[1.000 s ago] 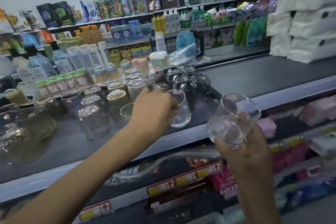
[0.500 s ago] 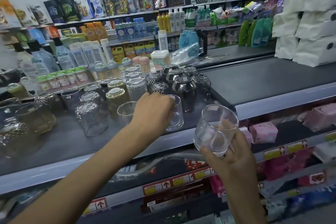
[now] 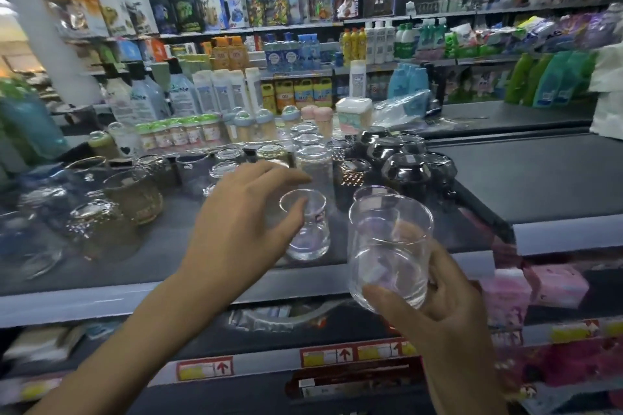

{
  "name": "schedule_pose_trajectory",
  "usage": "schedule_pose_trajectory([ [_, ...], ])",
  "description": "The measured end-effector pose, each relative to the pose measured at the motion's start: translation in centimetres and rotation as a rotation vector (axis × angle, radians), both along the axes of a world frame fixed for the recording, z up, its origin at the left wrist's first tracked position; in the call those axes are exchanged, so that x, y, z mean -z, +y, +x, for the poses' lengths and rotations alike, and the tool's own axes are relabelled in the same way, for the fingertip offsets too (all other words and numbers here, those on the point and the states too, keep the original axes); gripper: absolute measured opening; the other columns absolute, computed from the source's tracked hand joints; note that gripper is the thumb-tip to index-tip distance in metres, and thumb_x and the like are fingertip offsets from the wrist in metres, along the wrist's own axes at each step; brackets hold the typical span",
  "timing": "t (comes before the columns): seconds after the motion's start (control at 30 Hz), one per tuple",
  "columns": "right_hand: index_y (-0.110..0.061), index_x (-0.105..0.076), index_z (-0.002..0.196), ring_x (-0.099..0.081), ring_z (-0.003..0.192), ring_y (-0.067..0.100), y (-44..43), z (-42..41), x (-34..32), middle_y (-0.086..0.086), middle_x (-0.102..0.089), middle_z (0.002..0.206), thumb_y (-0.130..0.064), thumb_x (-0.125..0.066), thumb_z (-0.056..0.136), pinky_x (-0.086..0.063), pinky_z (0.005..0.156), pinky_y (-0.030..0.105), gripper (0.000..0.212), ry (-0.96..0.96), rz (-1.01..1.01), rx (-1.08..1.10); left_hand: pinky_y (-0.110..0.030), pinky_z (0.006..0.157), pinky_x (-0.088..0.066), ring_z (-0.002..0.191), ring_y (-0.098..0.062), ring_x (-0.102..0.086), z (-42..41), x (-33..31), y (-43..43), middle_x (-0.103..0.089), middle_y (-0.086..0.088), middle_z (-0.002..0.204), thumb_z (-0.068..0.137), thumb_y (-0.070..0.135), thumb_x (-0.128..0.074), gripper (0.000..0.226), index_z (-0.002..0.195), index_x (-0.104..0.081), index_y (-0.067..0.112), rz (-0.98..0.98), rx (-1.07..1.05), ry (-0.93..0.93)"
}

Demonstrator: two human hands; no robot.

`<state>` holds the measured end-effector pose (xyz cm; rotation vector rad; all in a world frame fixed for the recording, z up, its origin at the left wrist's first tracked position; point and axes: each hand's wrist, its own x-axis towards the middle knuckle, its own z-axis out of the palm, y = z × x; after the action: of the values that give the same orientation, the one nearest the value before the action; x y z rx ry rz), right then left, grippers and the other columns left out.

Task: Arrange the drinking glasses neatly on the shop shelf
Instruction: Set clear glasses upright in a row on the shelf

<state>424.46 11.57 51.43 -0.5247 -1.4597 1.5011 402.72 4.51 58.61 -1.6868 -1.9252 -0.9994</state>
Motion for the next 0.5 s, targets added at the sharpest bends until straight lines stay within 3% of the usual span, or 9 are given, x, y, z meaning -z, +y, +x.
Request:
schedule_pose_trajectory([
  [0.17,-0.042,-0.069,0.123,-0.075,0.106,0.022,-2.6,-7.3,-1.4,0.004,-0.077,0.116,-0.03,-0.088,0.053,-0.061,0.083,0.032,0.073,0.13,-0.019,-0.172,-0.036,0.081,-0.055,0.092,-0.007,-0.064,-8.6,-1.7,-5.4,-0.07,0.015,0.1,0.093,0.033,-0.068,0.02,0.112,-0.074,0.03,-0.034,-0.235,-0.059],
  [0.27,-0.037,-0.064,0.132,-0.072,0.113,0.022,-4.5,-12.1,-2.2,0.004,-0.073,0.125,-0.042,-0.098,0.046,-0.058,0.094,0.04,0.093,0.192,-0.105,-0.224,-0.036,0.078,-0.058,0.089,-0.014,-0.068,-14.8,-3.3,-5.4,-0.072,0.013,0.093,0.09,0.035,-0.07,0.025,0.115,-0.071,0.03,-0.265,-0.402,-0.024],
  [0.3,-0.039,-0.064,0.132,-0.072,0.113,0.022,-5.1,-13.6,-2.3,0.003,-0.074,0.124,-0.043,-0.098,0.046,-0.056,0.096,0.041,0.092,0.197,-0.116,-0.219,-0.038,0.079,-0.059,0.09,-0.017,-0.069,-16.9,-3.7,-4.6,-0.073,0.012,0.094,0.089,0.035,-0.071,0.027,0.115,-0.07,0.03,-0.358,-0.425,-0.012],
  [0.4,-0.045,-0.071,0.118,-0.073,0.107,0.025,-6.6,-17.6,-2.5,0.002,-0.077,0.114,-0.033,-0.088,0.06,-0.054,0.092,0.04,0.062,0.185,-0.112,-0.197,-0.041,0.08,-0.06,0.094,-0.022,-0.069,-22.6,-4.1,-1.2,-0.074,0.004,0.104,0.086,0.035,-0.07,0.031,0.116,-0.068,0.031,-0.557,-0.389,0.126],
  [0.5,-0.044,-0.072,0.116,-0.073,0.108,0.028,-7.5,-20.5,-2.2,0.005,-0.077,0.113,-0.024,-0.087,0.065,-0.054,0.098,0.049,0.057,0.168,-0.121,-0.154,-0.032,0.069,-0.052,0.089,-0.025,-0.066,-26.4,-3.7,2.0,-0.073,0.0,0.105,0.089,0.041,-0.067,0.027,0.114,-0.066,0.029,-0.676,-0.357,0.345],
])
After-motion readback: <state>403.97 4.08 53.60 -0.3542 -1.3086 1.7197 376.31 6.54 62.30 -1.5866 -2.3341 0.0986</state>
